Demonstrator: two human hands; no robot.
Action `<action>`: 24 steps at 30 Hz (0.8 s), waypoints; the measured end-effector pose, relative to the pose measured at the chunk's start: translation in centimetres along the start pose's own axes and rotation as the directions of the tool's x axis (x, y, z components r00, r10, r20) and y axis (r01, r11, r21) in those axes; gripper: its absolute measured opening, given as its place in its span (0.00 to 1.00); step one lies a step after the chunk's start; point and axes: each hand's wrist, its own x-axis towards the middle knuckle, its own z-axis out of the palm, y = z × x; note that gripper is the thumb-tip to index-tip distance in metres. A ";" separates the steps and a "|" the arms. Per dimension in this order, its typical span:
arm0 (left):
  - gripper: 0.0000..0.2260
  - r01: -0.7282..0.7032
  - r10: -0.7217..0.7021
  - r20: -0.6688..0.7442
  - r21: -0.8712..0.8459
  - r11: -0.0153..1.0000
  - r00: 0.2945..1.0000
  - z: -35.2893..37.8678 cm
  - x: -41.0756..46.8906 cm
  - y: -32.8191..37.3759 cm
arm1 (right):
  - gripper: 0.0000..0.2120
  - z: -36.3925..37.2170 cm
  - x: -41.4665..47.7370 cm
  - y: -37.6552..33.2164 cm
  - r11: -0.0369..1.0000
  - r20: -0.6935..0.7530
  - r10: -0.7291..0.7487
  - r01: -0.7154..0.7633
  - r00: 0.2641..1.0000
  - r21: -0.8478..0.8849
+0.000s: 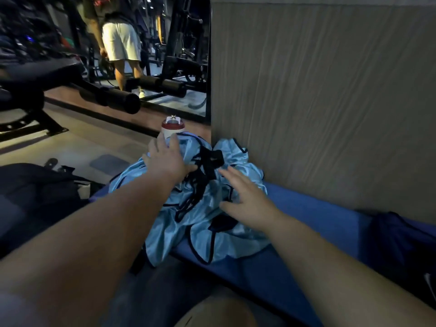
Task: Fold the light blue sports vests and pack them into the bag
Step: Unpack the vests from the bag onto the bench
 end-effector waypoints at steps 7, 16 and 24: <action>0.32 -0.439 0.441 0.017 0.137 0.888 0.897 4.9 -0.6 -1.1 | 0.39 2.6 2.4 0.6 0.977 0.082 0.002 0.015 0.997 -0.211; 0.38 -0.424 0.354 0.281 0.251 0.870 0.892 8.3 1.3 -2.1 | 0.45 5.0 4.6 2.2 0.935 0.240 0.166 -0.075 0.956 -0.346; 0.41 -0.365 0.330 0.176 0.239 0.900 0.928 6.3 -0.1 0.5 | 0.42 4.7 3.0 3.8 0.967 0.157 0.163 -0.126 0.974 -0.222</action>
